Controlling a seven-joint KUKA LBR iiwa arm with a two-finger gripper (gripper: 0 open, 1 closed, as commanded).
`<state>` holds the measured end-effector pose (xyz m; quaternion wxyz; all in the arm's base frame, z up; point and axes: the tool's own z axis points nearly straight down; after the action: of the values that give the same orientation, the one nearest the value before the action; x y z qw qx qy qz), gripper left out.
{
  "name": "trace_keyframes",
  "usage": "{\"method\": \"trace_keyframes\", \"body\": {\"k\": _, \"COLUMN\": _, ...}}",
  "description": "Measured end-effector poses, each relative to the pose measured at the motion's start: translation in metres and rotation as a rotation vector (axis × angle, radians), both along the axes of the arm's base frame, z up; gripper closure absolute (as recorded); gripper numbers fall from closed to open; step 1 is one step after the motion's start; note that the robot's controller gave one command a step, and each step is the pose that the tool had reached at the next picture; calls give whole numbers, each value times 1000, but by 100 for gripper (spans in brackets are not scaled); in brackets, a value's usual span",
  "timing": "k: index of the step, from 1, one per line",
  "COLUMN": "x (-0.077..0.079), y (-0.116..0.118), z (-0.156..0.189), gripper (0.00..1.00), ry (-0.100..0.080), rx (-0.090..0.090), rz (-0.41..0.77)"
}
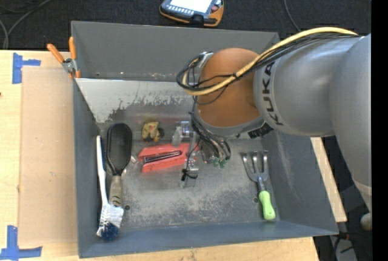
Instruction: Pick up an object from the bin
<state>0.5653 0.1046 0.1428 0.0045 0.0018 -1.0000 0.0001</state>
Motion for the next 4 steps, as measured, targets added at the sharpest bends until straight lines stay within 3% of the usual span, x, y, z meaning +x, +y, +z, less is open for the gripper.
{"method": "trace_keyframes", "body": {"k": 1, "x": 2, "y": -1, "z": 4, "gripper": 0, "ry": -7, "rx": 1, "rz": -5}}
{"method": "trace_keyframes", "body": {"k": 2, "x": 38, "y": -12, "z": -15, "gripper": 0, "ry": -5, "rx": 1, "rz": -15}}
{"method": "trace_keyframes", "body": {"k": 3, "x": 42, "y": -12, "z": -4, "gripper": 0, "ry": -7, "rx": 1, "rz": -62}}
{"method": "trace_keyframes", "body": {"k": 4, "x": 28, "y": -7, "z": -27, "gripper": 0, "ry": -2, "rx": 1, "rz": -53}}
